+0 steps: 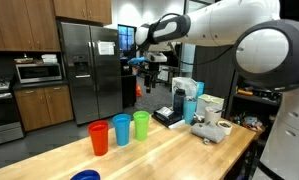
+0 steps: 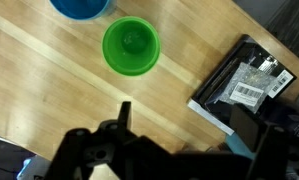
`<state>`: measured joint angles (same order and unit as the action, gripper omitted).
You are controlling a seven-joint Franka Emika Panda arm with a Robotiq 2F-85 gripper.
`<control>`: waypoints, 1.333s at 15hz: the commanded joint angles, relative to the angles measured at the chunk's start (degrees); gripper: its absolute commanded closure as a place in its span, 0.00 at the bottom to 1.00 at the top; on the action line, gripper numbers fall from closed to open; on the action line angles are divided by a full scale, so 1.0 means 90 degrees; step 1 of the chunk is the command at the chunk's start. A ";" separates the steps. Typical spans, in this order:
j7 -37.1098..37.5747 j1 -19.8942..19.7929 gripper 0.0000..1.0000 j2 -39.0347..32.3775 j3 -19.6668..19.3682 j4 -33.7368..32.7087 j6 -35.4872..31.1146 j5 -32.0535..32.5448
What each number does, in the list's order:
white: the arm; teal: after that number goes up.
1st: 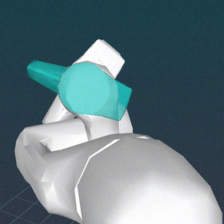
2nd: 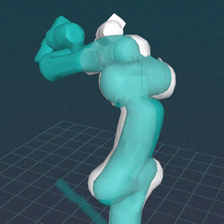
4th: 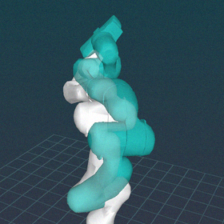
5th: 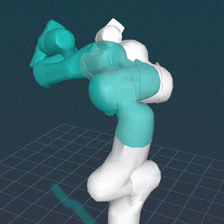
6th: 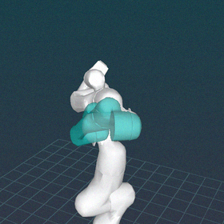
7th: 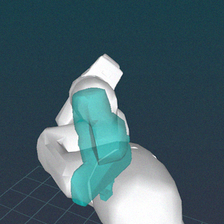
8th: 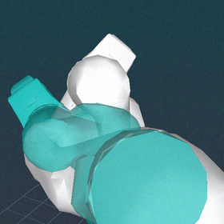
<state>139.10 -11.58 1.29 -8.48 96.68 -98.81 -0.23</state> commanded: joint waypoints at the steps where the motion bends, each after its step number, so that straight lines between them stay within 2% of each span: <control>1: -0.0098 0.0036 0.00 -0.0125 -0.0086 -0.0078 -0.0141 -0.0151; 12: -0.0032 0.0085 0.00 -0.0223 -0.0067 -0.0033 -0.0103 -0.0010; 20: -0.0103 0.0230 0.00 -0.1102 -0.0041 -0.0444 -0.0605 -0.0069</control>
<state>138.56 -10.19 -5.56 -8.43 95.30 -102.60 -0.25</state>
